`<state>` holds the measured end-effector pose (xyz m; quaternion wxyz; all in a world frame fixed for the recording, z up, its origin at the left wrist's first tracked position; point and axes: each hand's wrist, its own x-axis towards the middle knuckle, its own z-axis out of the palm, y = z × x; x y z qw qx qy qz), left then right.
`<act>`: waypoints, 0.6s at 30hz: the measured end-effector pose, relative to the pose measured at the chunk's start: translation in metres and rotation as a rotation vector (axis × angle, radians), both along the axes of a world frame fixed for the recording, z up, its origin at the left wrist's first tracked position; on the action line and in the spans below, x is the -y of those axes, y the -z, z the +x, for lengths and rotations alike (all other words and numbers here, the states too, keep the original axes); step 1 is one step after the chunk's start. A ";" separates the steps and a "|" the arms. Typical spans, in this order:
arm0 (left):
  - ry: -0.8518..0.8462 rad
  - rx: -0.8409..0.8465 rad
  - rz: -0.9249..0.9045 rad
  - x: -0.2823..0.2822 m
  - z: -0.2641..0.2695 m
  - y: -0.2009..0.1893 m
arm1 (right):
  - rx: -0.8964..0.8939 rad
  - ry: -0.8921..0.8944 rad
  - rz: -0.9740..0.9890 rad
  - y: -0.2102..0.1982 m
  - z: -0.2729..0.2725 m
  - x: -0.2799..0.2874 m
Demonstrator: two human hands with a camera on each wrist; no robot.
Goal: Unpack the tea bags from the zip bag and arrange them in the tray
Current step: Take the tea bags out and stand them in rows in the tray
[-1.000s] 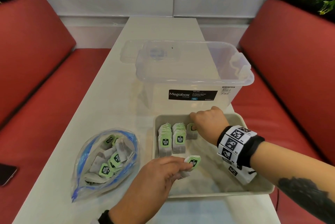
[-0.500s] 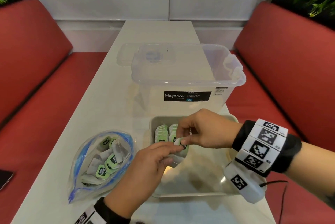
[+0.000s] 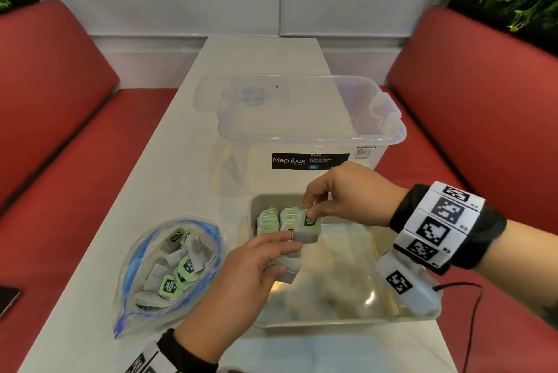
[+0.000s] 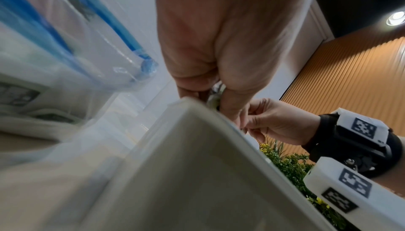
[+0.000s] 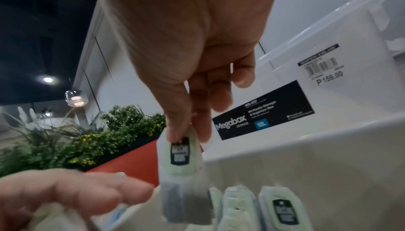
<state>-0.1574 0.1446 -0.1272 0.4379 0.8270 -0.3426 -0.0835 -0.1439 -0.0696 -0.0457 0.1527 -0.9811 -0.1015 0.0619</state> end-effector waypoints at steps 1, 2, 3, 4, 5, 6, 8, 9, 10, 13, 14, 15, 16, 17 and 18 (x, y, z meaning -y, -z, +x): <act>0.005 -0.009 0.011 -0.001 -0.001 0.002 | -0.023 0.023 -0.038 0.001 0.003 0.003; 0.008 -0.015 0.014 -0.002 -0.001 0.003 | -0.044 0.047 -0.081 0.003 0.006 0.006; 0.011 -0.015 0.005 -0.003 -0.002 0.004 | -0.061 0.067 -0.132 0.006 0.009 0.008; 0.013 -0.009 -0.006 -0.003 -0.003 0.006 | -0.076 0.077 -0.188 0.010 0.012 0.009; 0.014 -0.002 -0.017 -0.003 -0.004 0.008 | -0.090 0.076 -0.247 0.014 0.015 0.009; 0.012 0.002 -0.023 -0.003 -0.005 0.009 | -0.104 0.067 -0.308 0.019 0.018 0.009; 0.010 -0.002 -0.044 -0.003 -0.006 0.010 | -0.121 0.048 -0.411 0.029 0.023 0.007; 0.013 -0.003 -0.055 -0.004 -0.005 0.011 | -0.125 0.042 -0.443 0.033 0.025 0.006; 0.017 -0.004 -0.063 -0.004 -0.005 0.011 | -0.129 0.039 -0.466 0.037 0.027 0.005; 0.029 -0.018 -0.073 -0.005 -0.006 0.012 | -0.157 0.045 -0.499 0.046 0.032 0.001; 0.030 -0.019 -0.071 -0.005 -0.006 0.012 | -0.168 0.047 -0.504 0.048 0.033 -0.001; 0.030 -0.016 -0.066 -0.005 -0.005 0.013 | -0.178 0.046 -0.509 0.050 0.033 -0.001; 0.031 -0.009 -0.056 -0.005 -0.005 0.013 | -0.184 0.043 -0.515 0.052 0.034 -0.002; 0.032 -0.001 -0.049 -0.005 -0.005 0.013 | -0.185 0.042 -0.522 0.053 0.034 -0.002; 0.033 0.005 -0.050 -0.005 -0.005 0.013 | -0.184 0.044 -0.530 0.055 0.034 -0.002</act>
